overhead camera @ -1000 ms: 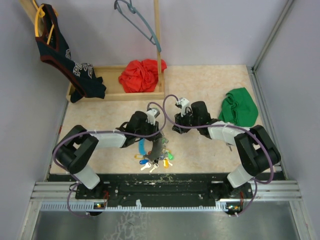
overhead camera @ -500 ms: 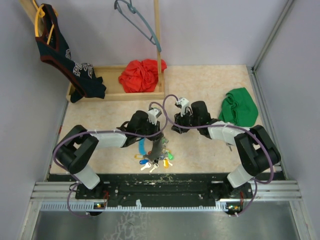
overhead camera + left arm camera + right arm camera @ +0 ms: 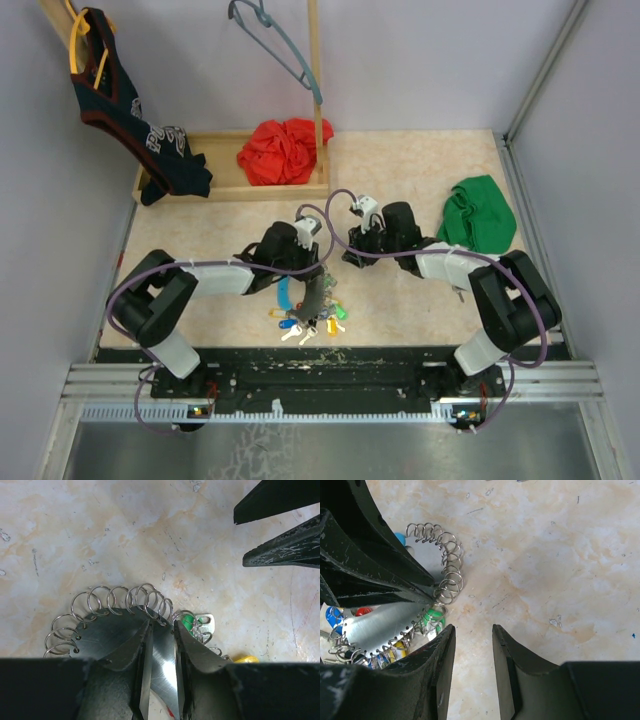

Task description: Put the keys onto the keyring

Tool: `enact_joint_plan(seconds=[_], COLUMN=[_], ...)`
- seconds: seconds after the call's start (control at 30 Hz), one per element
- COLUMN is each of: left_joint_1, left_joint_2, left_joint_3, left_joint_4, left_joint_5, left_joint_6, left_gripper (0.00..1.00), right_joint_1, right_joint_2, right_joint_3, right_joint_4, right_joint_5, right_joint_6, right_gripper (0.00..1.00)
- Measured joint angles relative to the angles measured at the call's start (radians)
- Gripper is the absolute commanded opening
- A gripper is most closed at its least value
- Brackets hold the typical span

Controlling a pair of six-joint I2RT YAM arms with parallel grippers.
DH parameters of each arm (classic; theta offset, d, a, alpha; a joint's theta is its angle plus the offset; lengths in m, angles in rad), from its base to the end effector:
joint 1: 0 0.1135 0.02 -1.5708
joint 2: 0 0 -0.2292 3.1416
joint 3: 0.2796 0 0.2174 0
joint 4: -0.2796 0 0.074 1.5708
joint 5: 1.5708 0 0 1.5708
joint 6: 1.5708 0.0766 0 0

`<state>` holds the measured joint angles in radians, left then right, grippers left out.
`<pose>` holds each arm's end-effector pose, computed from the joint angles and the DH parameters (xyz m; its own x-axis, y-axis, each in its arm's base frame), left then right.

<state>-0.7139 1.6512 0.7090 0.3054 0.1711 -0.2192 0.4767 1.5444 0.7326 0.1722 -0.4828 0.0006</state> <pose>0.2409 -0.2259 0.1193 -0.6015 0.2376 -0.7628 0.6331 0.7241 -0.2737 0.2636 0.1762 0.1476 -0.5308 -0.2735 -0.8022 -0.7370 0.6162 0.2776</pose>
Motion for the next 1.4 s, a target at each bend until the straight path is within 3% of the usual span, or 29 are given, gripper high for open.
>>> enact_joint_plan(seconds=[0.63, 0.9, 1.0, 1.4], left_joint_1=[0.0, 0.0, 0.0, 0.016], left_joint_2=[0.056, 0.056, 0.056, -0.023], left_joint_3=[0.051, 0.051, 0.05, 0.014], left_joint_4=[-0.008, -0.01, -0.009, 0.004], left_joint_5=[-0.001, 0.021, 0.028, 0.124], left_joint_6=[-0.004, -0.011, -0.005, 0.221], left_gripper=[0.25, 0.04, 0.0, 0.0], right_joint_1=[0.0, 0.0, 0.0, 0.0], right_joint_2=[0.0, 0.0, 0.002, 0.046], right_joint_3=[0.0, 0.0, 0.0, -0.009], right_joint_4=[0.0, 0.0, 0.006, 0.059], right_joint_5=[-0.019, -0.063, -0.098, -0.23], right_joint_6=[0.0, -0.003, -0.009, -0.069], right_gripper=[0.36, 0.36, 0.36, 0.34])
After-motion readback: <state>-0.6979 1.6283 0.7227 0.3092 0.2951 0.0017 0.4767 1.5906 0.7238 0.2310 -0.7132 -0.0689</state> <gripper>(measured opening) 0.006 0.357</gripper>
